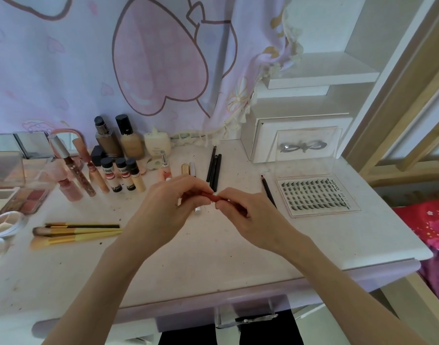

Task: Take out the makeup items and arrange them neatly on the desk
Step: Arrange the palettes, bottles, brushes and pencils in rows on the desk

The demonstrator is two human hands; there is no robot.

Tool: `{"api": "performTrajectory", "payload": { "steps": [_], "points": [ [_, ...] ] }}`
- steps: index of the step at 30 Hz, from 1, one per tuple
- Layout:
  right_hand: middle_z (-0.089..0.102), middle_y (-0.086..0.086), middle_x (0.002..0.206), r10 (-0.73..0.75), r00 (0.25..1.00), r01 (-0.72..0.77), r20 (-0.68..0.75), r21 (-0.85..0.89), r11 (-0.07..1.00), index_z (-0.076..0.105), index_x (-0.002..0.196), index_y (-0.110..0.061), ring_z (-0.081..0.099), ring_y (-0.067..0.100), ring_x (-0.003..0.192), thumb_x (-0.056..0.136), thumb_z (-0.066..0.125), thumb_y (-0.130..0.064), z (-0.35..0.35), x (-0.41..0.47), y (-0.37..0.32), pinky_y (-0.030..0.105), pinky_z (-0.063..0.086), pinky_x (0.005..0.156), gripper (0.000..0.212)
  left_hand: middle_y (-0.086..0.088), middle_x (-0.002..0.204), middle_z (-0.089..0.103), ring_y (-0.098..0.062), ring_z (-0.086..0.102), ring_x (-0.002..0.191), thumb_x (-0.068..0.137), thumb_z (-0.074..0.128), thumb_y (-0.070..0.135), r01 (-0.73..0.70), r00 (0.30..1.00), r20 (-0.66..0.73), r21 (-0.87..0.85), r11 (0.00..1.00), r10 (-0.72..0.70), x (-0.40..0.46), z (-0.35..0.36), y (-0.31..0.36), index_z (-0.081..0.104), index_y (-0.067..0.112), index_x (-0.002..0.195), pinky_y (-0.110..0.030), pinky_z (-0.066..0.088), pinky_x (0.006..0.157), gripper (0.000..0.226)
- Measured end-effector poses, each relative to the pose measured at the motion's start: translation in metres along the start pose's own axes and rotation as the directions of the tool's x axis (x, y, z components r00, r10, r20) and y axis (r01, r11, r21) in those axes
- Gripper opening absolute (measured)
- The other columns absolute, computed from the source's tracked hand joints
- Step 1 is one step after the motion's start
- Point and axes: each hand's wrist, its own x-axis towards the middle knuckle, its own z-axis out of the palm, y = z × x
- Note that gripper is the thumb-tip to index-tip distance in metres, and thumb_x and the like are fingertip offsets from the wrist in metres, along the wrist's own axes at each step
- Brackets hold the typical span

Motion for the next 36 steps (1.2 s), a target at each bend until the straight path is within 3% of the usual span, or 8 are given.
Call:
{"api": "performTrajectory", "payload": {
  "steps": [5, 11, 15, 19, 22, 24, 26, 36],
  "points": [
    [0.054, -0.002, 0.058, 0.01, 1.0, -0.01, -0.01, -0.02, 1.0, 0.061, 0.104, -0.024, 0.047, 0.014, 0.049, 0.095, 0.045, -0.035, 0.002, -0.002, 0.005, 0.031, 0.04, 0.053, 0.022, 0.025, 0.075, 0.058, 0.004, 0.056, 0.085, 0.081, 0.066, 0.01, 0.036, 0.999, -0.006, 0.004, 0.999, -0.036, 0.001, 0.002, 0.0, 0.069, 0.022, 0.087, -0.005, 0.04, 0.072, 0.014],
    [0.051, -0.01, 0.064, 0.181, 0.976, -0.176, 0.124, -0.052, 0.983, 0.05, 0.1, -0.035, 0.046, 0.001, 0.053, 0.078, 0.047, -0.064, -0.008, -0.005, 0.013, 0.014, 0.036, 0.053, 0.036, 0.018, 0.076, 0.061, -0.001, 0.058, 0.075, 0.081, 0.065, 0.02, 0.107, 0.993, 0.043, -0.037, 0.994, -0.106, 0.003, 0.007, -0.001, 0.06, 0.037, 0.085, -0.02, 0.045, 0.078, 0.018],
    [0.055, -0.013, 0.078, 0.252, 0.945, -0.257, 0.208, -0.004, 0.966, 0.057, 0.104, -0.03, 0.047, -0.008, 0.058, 0.091, 0.052, -0.037, -0.03, -0.015, 0.027, 0.008, 0.04, 0.059, 0.016, 0.014, 0.08, 0.064, 0.0, 0.059, 0.075, 0.083, 0.065, 0.016, 0.243, 0.96, -0.104, -0.151, 0.958, -0.26, 0.004, 0.016, -0.012, 0.062, 0.031, 0.089, -0.01, 0.047, 0.07, 0.016],
    [0.059, -0.011, 0.073, 0.43, 0.901, -0.434, 0.067, 0.207, 0.877, 0.067, 0.104, -0.02, 0.055, -0.006, 0.054, 0.093, 0.053, -0.019, -0.042, -0.015, 0.041, 0.009, 0.044, 0.061, 0.018, 0.012, 0.078, 0.062, 0.001, 0.059, 0.071, 0.084, 0.065, 0.012, 0.376, 0.897, -0.157, -0.225, 0.899, -0.414, 0.003, 0.049, -0.014, 0.062, 0.018, 0.091, -0.005, 0.045, 0.063, 0.01],
    [0.066, 0.001, 0.07, 0.563, 0.825, -0.523, -0.057, 0.3, 0.798, 0.074, 0.087, -0.017, 0.061, 0.014, 0.062, 0.087, 0.061, -0.021, -0.045, -0.008, 0.047, 0.019, 0.046, 0.067, 0.014, 0.014, 0.076, 0.059, 0.004, 0.056, 0.069, 0.085, 0.064, 0.013, 0.421, 0.877, -0.134, -0.252, 0.871, -0.462, 0.003, 0.081, -0.009, 0.057, 0.02, 0.087, 0.0, 0.041, 0.059, 0.011],
    [0.07, 0.003, 0.07, 0.599, 0.791, -0.54, -0.125, 0.318, 0.779, 0.074, 0.075, -0.015, 0.062, 0.021, 0.067, 0.086, 0.063, -0.024, -0.049, -0.002, 0.049, 0.016, 0.043, 0.06, 0.018, 0.014, 0.076, 0.057, 0.002, 0.055, 0.068, 0.086, 0.062, 0.016, 0.426, 0.877, -0.127, -0.239, 0.873, -0.463, 0.009, 0.099, -0.007, 0.05, 0.024, 0.084, -0.002, 0.042, 0.058, 0.015],
    [0.069, -0.008, 0.062, 0.619, 0.77, -0.544, -0.153, 0.35, 0.763, 0.071, 0.068, -0.023, 0.06, 0.002, 0.056, 0.086, 0.064, -0.024, -0.053, 0.001, 0.051, 0.013, 0.04, 0.053, 0.019, 0.012, 0.075, 0.053, -0.001, 0.053, 0.066, 0.088, 0.06, 0.019, 0.416, 0.889, -0.119, -0.195, 0.888, -0.443, 0.018, 0.115, -0.005, 0.045, 0.025, 0.081, -0.009, 0.042, 0.053, 0.017],
    [0.064, -0.007, 0.055, 0.641, 0.754, -0.577, -0.146, 0.319, 0.752, 0.07, 0.075, -0.017, 0.054, -0.004, 0.039, 0.085, 0.064, -0.017, -0.052, 0.007, 0.065, 0.008, 0.04, 0.041, 0.011, 0.002, 0.073, 0.043, -0.016, 0.04, 0.071, 0.095, 0.048, 0.022, 0.297, 0.941, -0.174, 0.02, 0.955, -0.289, 0.041, 0.154, -0.006, 0.037, 0.014, 0.077, -0.026, 0.034, 0.059, 0.022]
  ]
}}
